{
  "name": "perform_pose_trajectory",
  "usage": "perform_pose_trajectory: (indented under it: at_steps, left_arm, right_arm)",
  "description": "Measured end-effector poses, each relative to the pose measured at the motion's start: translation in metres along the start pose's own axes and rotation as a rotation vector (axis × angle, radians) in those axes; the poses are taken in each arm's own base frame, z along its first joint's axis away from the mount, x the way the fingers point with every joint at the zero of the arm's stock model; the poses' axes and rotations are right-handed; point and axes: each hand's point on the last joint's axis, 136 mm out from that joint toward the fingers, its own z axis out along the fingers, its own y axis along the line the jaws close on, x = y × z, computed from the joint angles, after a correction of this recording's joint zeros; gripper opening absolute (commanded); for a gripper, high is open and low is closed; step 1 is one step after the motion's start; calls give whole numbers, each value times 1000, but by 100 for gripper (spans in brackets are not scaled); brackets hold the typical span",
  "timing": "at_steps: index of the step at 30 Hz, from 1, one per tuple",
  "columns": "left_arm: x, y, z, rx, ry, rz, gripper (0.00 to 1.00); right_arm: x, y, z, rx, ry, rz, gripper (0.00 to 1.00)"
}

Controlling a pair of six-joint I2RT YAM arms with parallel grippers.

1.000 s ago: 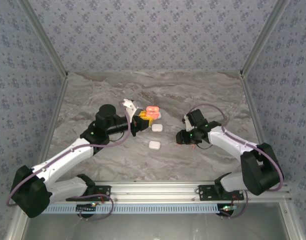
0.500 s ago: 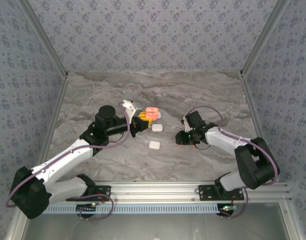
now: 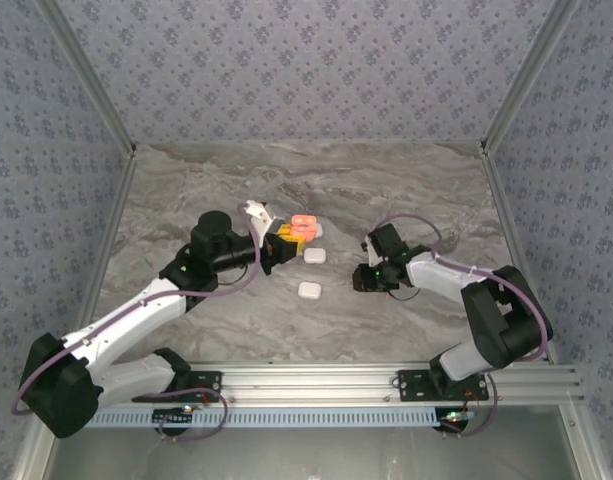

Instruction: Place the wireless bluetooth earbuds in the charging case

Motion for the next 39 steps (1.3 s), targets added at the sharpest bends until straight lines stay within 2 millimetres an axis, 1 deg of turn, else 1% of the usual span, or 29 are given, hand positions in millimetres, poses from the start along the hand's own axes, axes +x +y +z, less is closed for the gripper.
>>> perform_pose_trajectory:
  at_steps: [10,17,20,23,28,31,35,39]
  left_arm:
    - [-1,0,-2,-7,0,0,0]
    - [-3,0,-4,-10,-7,10,0]
    - [-3,-1,-4,-10,-7,10,0]
    - [-2,-1,-5,-10,-7,10,0]
    - [1,-2,-6,-3,-2,7,0]
    - [1,-4,-6,8,-1,7,0]
    - [5,-7,-3,32,12,1,0]
    - [17,-7,1,54,53,-20,0]
  right_arm:
    - [0,0,1,14,4,-4,17]
    - [2,4,-2,16,15,-33,16]
    - [-1,6,-13,24,-3,-72,16]
    - [-16,15,-36,15,-74,-142,16]
    - [-56,39,-89,-3,-246,-296,16]
    - [-74,57,-122,-18,-342,-394,15]
    - [-89,80,-159,-35,-434,-516,15]
    - [-101,113,-195,-70,-508,-655,14]
